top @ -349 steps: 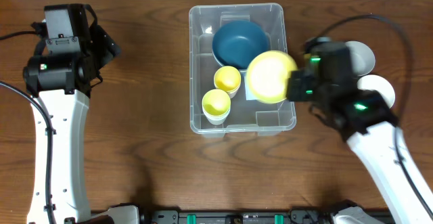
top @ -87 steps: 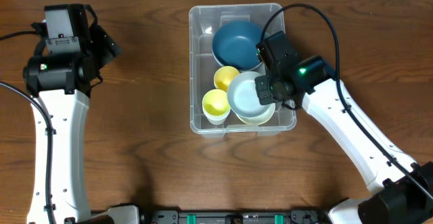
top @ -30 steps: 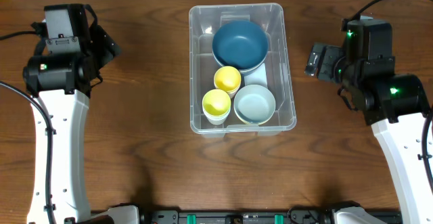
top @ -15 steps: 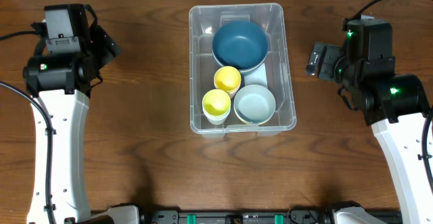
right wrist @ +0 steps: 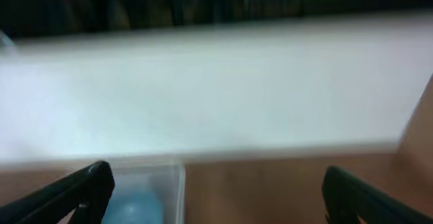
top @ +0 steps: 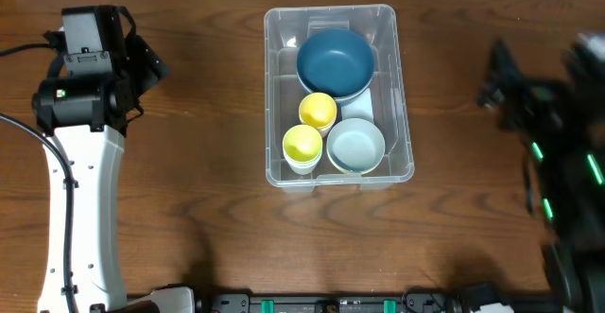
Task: Pack container
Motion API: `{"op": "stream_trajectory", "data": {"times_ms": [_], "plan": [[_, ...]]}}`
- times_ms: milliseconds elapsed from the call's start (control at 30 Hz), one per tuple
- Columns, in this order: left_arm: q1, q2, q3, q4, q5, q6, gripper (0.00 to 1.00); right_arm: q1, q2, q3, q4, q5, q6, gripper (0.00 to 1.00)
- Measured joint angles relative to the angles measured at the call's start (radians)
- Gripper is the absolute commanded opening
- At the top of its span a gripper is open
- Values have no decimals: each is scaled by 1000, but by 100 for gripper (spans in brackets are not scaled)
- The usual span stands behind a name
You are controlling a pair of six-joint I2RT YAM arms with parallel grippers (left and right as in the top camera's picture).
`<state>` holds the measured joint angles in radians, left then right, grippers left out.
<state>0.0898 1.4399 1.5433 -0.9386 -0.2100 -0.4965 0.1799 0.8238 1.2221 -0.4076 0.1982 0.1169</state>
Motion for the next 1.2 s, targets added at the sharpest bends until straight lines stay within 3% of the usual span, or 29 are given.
{"op": "stream_trajectory", "data": {"times_ms": [267, 567, 833, 1200], "plan": [[0, 0, 0, 0, 0, 0, 98, -21, -420, -385, 298, -3, -61, 99], [0, 0, 0, 0, 0, 0, 98, -95, -733, -779, 460, -34, -75, 99], [0, 0, 0, 0, 0, 0, 98, -126, -807, -998, 574, -98, -77, 99], [0, 0, 0, 0, 0, 0, 98, -203, -807, -1182, 581, -219, -77, 99]]}}
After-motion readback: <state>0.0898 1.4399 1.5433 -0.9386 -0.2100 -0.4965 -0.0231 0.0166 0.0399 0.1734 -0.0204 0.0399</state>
